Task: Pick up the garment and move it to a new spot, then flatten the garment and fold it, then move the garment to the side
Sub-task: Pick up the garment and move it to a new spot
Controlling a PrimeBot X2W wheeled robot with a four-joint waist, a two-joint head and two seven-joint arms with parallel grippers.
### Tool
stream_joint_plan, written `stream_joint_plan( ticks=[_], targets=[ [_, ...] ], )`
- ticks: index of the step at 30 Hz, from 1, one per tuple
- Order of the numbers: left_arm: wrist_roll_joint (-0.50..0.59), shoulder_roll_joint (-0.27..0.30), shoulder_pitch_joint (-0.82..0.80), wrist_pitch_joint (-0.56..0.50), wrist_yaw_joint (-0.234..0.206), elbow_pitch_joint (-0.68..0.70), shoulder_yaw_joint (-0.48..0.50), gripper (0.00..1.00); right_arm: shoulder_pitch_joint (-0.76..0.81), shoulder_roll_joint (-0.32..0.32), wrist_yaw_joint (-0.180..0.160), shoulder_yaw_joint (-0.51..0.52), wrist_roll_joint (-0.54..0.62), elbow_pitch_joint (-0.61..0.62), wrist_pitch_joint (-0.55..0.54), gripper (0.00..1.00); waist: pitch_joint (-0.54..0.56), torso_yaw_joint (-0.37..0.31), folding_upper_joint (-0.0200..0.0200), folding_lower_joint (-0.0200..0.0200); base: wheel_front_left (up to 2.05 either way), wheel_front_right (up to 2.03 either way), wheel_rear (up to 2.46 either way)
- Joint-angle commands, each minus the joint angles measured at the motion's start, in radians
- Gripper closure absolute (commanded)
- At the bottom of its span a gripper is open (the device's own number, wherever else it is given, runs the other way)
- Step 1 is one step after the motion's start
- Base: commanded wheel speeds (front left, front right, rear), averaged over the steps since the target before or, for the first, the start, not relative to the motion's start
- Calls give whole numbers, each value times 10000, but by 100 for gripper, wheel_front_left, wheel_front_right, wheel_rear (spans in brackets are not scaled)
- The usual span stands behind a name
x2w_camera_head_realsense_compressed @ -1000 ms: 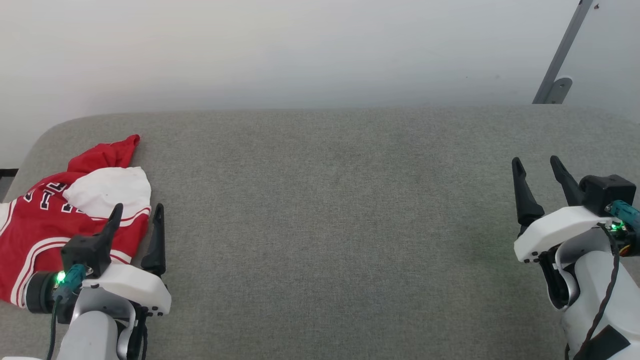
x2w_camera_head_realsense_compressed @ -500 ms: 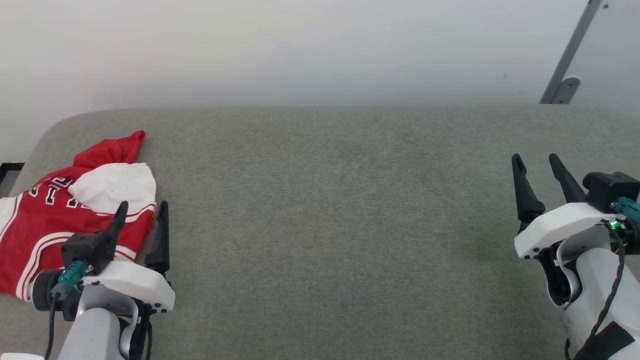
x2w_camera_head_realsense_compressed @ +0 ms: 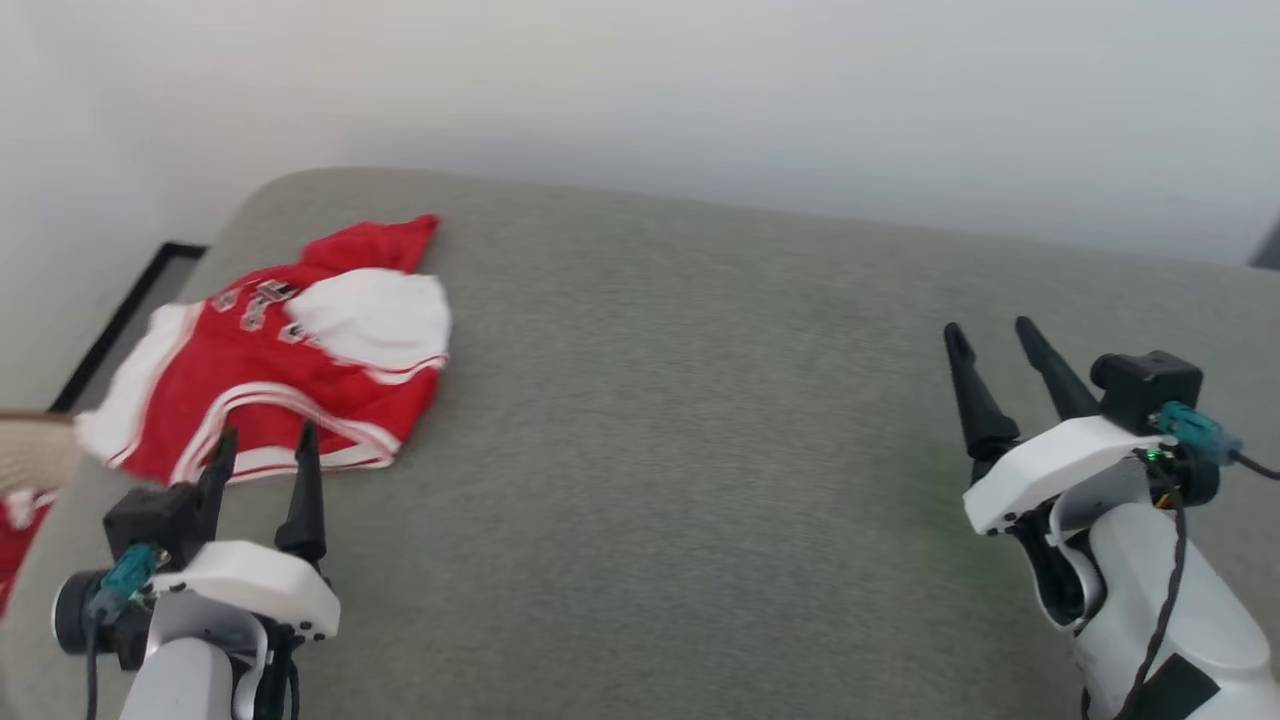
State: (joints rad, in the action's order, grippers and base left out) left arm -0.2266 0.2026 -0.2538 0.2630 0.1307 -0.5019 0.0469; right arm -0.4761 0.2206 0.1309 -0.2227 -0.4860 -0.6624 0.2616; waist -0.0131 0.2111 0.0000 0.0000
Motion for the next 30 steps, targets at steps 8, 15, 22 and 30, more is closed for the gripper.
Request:
stream_joint_plan(
  ticks=[8, 15, 22, 30],
  targets=[
    [397, -153, 508, 25, -147, 174, 517, 0, 73, -165, -3, -587, -369, -40, 45, 0, 327, 2210, 0, 0, 0, 0, 0],
    [406, -192, 1098, 24, -262, 631, 1239, 0, -378, -386, -3, -1363, -438, -100, 45, 0, 260, 3027, 0, 0, 0, 0, 0],
    [401, -483, 1775, 25, -400, 1399, 2057, 0, -1000, -547, -3, -2312, -620, -385, 35, 0, 55, 3194, 0, 0, 0, 0, 0],
    [627, -850, 2239, 24, -298, 1967, 2550, 0, -1433, -559, -3, -2963, -965, -617, 33, 0, -40, 3238, 0, 0, 0, 0, 0]
  ],
)
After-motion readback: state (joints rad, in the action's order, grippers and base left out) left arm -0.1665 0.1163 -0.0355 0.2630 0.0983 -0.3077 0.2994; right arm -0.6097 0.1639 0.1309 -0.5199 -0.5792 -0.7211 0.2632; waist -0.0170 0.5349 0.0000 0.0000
